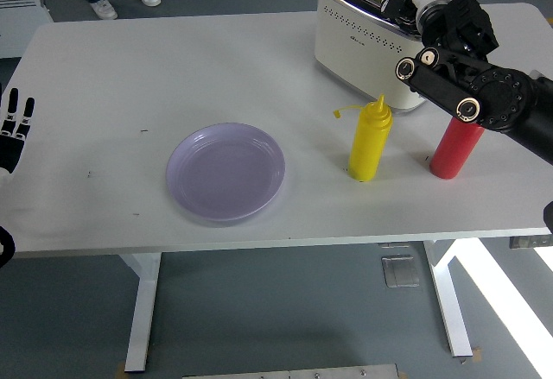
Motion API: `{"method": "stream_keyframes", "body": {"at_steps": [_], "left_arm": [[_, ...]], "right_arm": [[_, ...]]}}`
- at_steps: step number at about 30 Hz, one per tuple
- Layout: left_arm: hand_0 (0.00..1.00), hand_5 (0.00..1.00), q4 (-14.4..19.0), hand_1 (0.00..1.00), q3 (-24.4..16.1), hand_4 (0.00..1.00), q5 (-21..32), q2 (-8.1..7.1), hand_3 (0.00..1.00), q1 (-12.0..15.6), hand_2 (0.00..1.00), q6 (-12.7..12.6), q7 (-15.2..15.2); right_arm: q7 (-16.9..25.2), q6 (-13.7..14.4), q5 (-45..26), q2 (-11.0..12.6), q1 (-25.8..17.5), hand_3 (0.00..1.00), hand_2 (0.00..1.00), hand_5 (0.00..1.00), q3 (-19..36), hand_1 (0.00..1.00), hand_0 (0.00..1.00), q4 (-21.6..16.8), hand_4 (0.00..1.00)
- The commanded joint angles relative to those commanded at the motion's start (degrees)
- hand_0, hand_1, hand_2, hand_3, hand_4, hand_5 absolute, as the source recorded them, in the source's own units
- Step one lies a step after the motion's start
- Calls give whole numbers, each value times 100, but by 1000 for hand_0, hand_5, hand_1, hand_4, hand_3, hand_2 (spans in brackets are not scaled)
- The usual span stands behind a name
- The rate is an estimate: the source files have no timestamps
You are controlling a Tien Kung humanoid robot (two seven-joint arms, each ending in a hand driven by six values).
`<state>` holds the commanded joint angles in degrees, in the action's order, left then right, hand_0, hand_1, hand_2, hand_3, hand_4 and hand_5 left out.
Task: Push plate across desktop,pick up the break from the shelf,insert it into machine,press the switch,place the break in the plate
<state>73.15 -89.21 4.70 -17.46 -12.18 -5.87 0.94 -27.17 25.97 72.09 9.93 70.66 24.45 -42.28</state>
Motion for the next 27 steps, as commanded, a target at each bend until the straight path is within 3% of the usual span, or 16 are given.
{"method": "stream_keyframes", "body": {"at_steps": [6, 13, 14, 19, 20, 25, 26, 27], "left_arm": [[756, 825, 2, 692, -9, 697, -3, 11, 656, -3, 647, -5, -5], [756, 825, 30, 692, -76, 697, 15, 25, 656, 27, 647, -5, -18], [756, 825, 36, 692, -83, 696, 24, 27, 657, 31, 646, -4, -24], [756, 825, 83, 692, -118, 696, 113, 37, 657, 64, 646, 4, -68], [755, 825, 92, 692, -124, 697, 132, 39, 657, 73, 646, 5, -76], [755, 825, 109, 692, -142, 697, 227, 56, 657, 96, 646, 19, -131], [756, 823, 112, 689, -146, 697, 250, 60, 657, 102, 645, 23, -144], [756, 823, 115, 689, -150, 697, 273, 65, 657, 109, 645, 27, -160]], "right_arm": [[47, 27, 136, 73, -45, 767, 792, 94, 184, 760, 719, -170, 640], [101, 106, 767, 439, -294, 753, 774, 107, 905, 752, 712, -921, 643], [104, 106, 837, 503, -343, 712, 727, 103, 989, 694, 678, -1024, 599], [89, 0, 1407, 1025, -815, 712, 727, 103, 1559, 694, 678, -1711, 599], [86, -45, 1556, 1143, -937, 665, 675, 83, 1687, 639, 632, -1873, 528], [90, -243, 2224, 1679, -1518, 665, 675, 83, 2287, 639, 632, -2602, 528], [82, -286, 2348, 1784, -1637, 592, 642, 42, 2405, 585, 589, -2742, 413], [66, -363, 2491, 1906, -1785, 592, 642, 42, 2548, 585, 589, -2908, 413]]}}
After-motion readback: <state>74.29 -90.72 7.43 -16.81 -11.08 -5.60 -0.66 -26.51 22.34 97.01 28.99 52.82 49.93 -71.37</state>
